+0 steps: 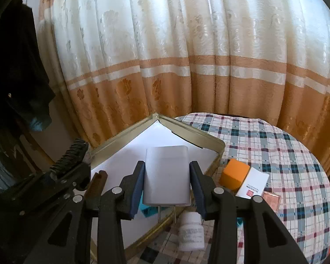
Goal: Organize rigid objects
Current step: 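Carry the brush and charger over the gold tray with both tools, then lower the charger and brush onto the tray paper and open both tools, then lift both open tools away from the tray, then move both open tools toward the objects beside the tray, then grasp the white pill bottle with the left tool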
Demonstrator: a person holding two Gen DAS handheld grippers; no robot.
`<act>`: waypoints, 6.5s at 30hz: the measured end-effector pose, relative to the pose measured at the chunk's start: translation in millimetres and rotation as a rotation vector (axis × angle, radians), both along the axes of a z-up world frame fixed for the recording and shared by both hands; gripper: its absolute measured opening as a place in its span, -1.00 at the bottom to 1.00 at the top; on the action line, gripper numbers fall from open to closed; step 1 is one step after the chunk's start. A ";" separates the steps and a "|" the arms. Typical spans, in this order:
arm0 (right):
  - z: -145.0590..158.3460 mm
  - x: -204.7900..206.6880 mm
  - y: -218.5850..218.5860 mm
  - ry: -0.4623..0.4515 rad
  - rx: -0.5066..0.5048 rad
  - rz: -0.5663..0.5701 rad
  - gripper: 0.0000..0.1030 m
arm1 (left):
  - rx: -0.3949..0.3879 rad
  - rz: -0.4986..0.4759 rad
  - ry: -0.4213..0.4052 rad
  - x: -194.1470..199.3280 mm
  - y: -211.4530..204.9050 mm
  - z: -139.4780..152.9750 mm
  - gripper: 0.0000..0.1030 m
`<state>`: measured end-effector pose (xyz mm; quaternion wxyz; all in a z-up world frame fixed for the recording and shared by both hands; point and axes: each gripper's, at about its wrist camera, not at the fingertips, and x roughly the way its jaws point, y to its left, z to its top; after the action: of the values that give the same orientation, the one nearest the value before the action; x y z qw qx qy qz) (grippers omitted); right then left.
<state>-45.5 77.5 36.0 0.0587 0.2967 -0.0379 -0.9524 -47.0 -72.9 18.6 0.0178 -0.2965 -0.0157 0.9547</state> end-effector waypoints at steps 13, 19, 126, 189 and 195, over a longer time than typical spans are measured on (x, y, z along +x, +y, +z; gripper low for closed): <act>-27.3 -43.2 -16.8 -0.081 0.019 -0.004 -0.15 | -0.015 0.052 -0.043 -10.4 -12.6 -13.5 -0.50; -38.3 -52.5 -23.6 -0.108 0.037 0.000 -0.15 | -0.022 0.064 -0.056 -14.4 -14.0 -18.7 -0.50; -43.3 79.8 160.3 0.072 0.017 -0.417 0.59 | -0.216 -0.127 0.127 76.9 140.9 -29.5 0.99; -55.2 97.8 208.1 0.009 -0.110 -0.493 0.59 | -0.007 -0.226 -0.345 7.1 179.9 -79.1 -0.31; -58.5 100.0 207.7 -0.021 -0.144 -0.468 0.59 | -0.011 -0.325 -0.297 24.6 174.6 -68.6 -0.31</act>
<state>54.5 285.1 -22.5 -0.1428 0.2850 -0.1738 -0.9318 -22.4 101.7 -49.9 0.1674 -0.4325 0.0350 0.8853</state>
